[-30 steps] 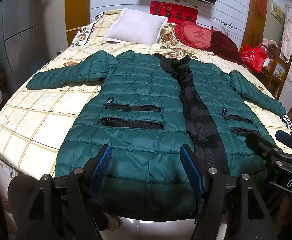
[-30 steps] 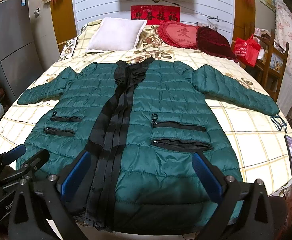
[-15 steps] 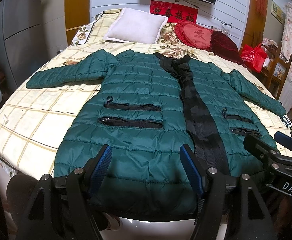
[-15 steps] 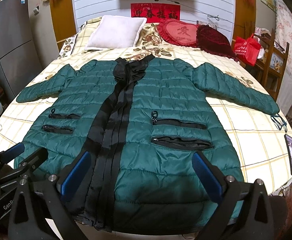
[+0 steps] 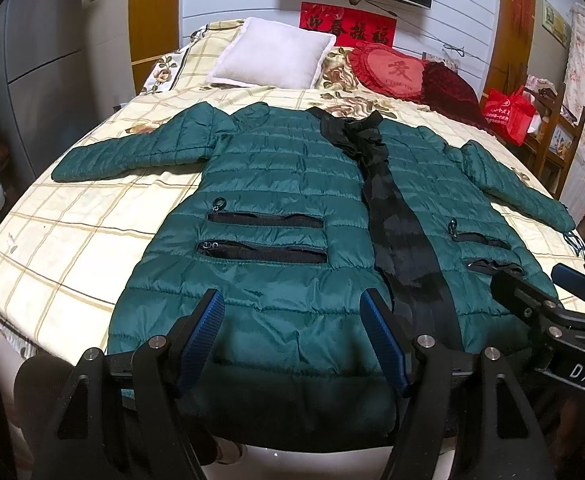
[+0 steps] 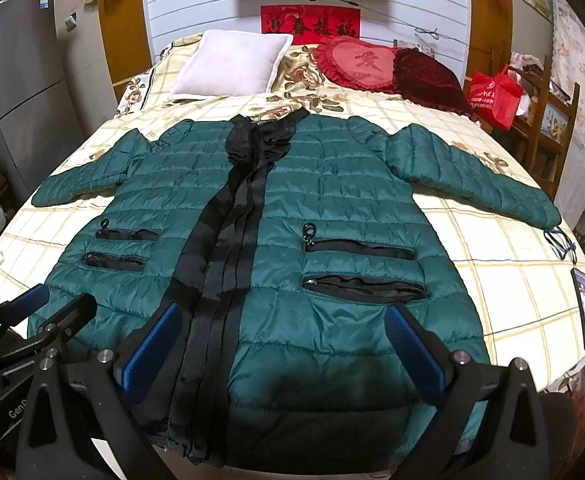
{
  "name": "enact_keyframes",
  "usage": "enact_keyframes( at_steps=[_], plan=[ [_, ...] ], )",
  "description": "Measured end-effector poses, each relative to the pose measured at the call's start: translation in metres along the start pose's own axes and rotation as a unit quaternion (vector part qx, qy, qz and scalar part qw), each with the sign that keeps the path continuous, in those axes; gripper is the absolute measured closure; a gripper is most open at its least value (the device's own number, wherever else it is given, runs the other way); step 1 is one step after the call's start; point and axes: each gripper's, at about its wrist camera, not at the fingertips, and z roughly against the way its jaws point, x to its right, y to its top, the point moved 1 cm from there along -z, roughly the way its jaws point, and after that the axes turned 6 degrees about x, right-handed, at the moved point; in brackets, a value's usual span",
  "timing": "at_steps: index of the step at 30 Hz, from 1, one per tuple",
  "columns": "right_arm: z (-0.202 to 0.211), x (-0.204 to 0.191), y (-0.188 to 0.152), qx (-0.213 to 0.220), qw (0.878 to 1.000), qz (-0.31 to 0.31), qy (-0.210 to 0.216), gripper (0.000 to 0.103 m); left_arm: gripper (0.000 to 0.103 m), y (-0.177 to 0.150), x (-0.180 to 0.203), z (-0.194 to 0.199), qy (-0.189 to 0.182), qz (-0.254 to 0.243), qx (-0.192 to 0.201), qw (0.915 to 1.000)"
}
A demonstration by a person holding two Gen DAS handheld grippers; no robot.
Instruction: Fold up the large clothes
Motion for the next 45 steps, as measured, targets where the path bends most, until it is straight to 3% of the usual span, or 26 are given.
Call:
enact_keyframes(
  at_steps=[17, 34, 45],
  plan=[
    [-0.023, 0.003, 0.029, -0.002, 1.000, 0.005, -0.002, 0.001, 0.053, 0.030, -0.002, -0.025, -0.002, -0.010, 0.006, 0.9999],
    [-0.087, 0.001, 0.081, -0.029, 1.000, -0.008, 0.010, 0.001, 0.053, 0.074, -0.004, -0.076, -0.019, 0.013, -0.019, 0.9996],
    [-0.126, -0.007, 0.114, -0.038, 0.999, -0.001, 0.019, 0.001, 0.053, 0.100, -0.017, -0.112, -0.002, 0.018, -0.029, 0.9994]
  ],
)
